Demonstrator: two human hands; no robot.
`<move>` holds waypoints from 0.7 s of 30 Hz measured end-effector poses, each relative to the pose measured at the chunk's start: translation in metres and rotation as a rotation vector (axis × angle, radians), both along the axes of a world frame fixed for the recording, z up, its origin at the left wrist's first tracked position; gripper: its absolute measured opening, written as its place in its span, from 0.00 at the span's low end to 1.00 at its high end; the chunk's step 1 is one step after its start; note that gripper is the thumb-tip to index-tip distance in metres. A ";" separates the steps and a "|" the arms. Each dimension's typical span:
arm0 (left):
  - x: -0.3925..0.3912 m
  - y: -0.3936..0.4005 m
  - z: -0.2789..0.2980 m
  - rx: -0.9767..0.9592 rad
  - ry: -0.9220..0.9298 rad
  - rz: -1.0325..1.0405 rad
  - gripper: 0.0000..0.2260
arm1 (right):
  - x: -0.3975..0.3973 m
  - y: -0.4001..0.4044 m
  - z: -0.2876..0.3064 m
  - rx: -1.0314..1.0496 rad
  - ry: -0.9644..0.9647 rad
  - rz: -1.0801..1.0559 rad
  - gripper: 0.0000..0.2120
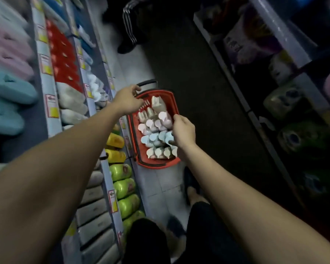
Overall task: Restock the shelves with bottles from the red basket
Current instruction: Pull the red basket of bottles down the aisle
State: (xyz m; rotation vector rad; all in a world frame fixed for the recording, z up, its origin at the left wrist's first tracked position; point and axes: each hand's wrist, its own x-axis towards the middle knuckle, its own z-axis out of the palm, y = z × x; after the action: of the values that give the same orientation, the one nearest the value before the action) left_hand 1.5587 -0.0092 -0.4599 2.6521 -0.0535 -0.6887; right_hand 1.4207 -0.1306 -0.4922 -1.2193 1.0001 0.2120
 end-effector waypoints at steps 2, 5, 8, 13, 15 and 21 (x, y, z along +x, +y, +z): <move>0.038 0.003 -0.038 0.037 0.013 -0.023 0.24 | 0.031 0.000 -0.035 0.000 0.048 -0.029 0.09; 0.084 0.005 -0.094 0.073 0.031 -0.098 0.23 | 0.062 0.009 -0.092 -0.007 0.138 -0.115 0.15; 0.127 0.007 -0.153 0.078 0.049 -0.166 0.23 | 0.083 0.029 -0.155 0.024 0.250 -0.201 0.20; 0.179 0.011 -0.238 0.060 0.022 -0.260 0.21 | 0.099 0.062 -0.234 -0.008 0.384 -0.381 0.23; 0.192 0.013 -0.272 0.042 0.040 -0.276 0.20 | 0.094 0.075 -0.267 -0.096 0.451 -0.490 0.22; 0.219 0.028 -0.353 0.098 0.022 -0.347 0.27 | 0.074 0.110 -0.329 -0.303 0.903 -0.631 0.25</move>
State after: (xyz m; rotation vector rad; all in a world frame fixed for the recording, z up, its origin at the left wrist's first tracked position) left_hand 1.7776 0.0184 -0.8134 2.7565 -0.4950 -0.8471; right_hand 1.4948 -0.0203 -0.8212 -1.0016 2.2150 0.1052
